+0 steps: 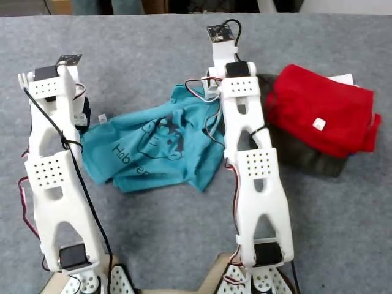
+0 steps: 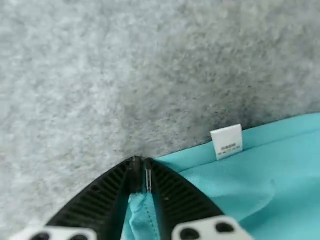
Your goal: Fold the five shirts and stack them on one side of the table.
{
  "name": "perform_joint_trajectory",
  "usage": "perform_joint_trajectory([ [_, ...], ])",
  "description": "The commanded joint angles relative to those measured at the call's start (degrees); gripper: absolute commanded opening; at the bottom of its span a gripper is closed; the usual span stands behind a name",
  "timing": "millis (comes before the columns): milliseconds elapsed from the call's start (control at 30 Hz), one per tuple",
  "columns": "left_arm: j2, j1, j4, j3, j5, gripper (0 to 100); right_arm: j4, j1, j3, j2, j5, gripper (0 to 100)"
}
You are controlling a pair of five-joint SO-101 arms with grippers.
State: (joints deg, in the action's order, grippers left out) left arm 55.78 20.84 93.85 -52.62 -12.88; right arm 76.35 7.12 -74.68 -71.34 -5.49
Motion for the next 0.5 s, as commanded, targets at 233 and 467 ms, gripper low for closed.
perform_joint_trajectory([
  [233,-2.1,14.7,1.9,-15.8,6.3,3,0.2,-0.6,-18.5,0.9,7.4,36.4],
  [467,1.9,14.5,-3.3,-13.6,6.9,3,7.6,5.3,-21.0,2.4,7.1,37.4],
])
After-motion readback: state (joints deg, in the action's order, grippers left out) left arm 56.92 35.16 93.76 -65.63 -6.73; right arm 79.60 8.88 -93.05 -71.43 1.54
